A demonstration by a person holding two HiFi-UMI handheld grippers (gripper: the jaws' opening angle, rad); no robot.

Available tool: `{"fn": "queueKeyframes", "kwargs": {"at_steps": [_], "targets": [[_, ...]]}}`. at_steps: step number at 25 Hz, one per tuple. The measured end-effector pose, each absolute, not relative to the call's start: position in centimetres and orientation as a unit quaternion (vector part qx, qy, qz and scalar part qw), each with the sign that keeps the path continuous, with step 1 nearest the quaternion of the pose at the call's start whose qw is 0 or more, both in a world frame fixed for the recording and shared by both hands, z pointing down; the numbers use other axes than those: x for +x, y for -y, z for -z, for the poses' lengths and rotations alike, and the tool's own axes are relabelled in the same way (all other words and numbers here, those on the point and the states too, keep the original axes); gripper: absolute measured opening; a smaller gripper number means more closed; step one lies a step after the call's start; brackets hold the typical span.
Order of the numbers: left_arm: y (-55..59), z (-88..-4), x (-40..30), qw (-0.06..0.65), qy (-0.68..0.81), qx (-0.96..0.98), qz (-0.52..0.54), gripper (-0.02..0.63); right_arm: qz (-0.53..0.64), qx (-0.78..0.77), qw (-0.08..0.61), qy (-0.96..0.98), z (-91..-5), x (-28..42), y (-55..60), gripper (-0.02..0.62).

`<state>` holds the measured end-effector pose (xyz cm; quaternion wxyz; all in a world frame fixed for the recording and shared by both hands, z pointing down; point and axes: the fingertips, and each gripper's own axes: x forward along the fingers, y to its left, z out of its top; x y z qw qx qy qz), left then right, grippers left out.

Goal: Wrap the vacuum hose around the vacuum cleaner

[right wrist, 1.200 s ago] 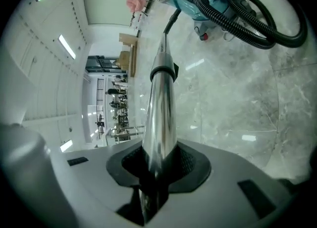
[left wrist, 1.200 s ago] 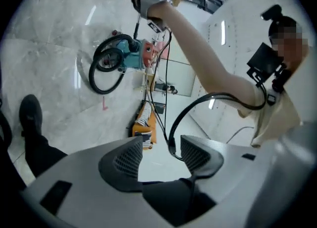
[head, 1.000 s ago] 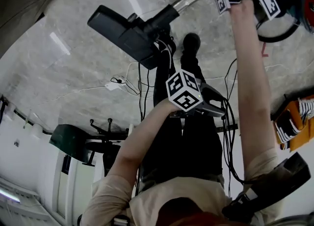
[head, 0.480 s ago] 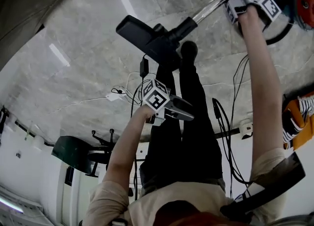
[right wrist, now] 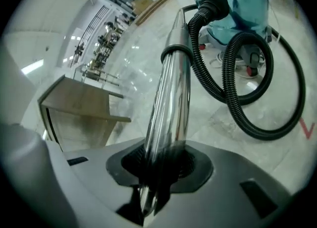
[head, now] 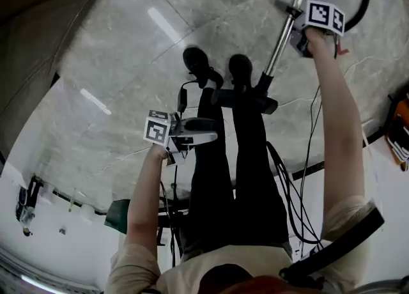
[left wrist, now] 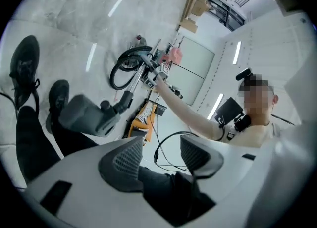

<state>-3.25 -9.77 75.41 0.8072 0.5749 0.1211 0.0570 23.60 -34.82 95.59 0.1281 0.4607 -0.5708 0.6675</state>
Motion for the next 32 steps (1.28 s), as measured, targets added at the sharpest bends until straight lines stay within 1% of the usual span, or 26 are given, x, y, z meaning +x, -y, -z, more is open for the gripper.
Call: {"fn": "queueKeyframes", "kwargs": {"at_steps": [5,8,12,14,16,19,20,24,28,32], "targets": [[10.1,-76.7,4.0,0.779,-0.129,0.603,-0.118,0.244,-0.631,0.415,0.268,0.598,-95.3,27.7,28.7,0.097],[11.2,-76.9,7.1,0.764,-0.145,0.61,-0.151,0.244,-0.616,0.402,0.335,0.589,-95.8,31.0,22.5,0.097],[11.7,-77.4,10.8,0.743,-0.163,0.62,-0.192,0.244,-0.597,0.377,0.443,0.553,-97.8,36.4,12.4,0.097],[11.4,-78.0,12.5,0.736,-0.164,0.622,-0.212,0.244,-0.587,0.374,0.469,0.544,-98.4,38.8,8.4,0.097],[11.0,-78.5,14.3,0.731,-0.159,0.624,-0.228,0.244,-0.583,0.372,0.474,0.545,-98.0,40.5,6.3,0.097],[10.3,-78.5,17.0,0.723,-0.151,0.626,-0.251,0.244,-0.545,0.372,0.557,0.505,-96.3,45.9,3.9,0.097],[10.3,-78.5,17.9,0.72,-0.145,0.627,-0.259,0.244,-0.538,0.371,0.565,0.504,-96.1,46.6,3.5,0.097],[12.2,-78.0,23.0,0.701,-0.122,0.651,-0.265,0.244,-0.521,0.359,0.557,0.538,-96.6,47.7,3.5,0.098],[16.5,-77.0,28.6,0.688,-0.113,0.679,-0.229,0.244,-0.506,0.34,0.608,0.509,-96.3,51.8,2.6,0.098],[20.1,-80.4,32.4,0.712,-0.072,0.665,-0.213,0.244,-0.519,0.318,0.623,0.491,-96.4,56.0,1.5,0.097]]}}
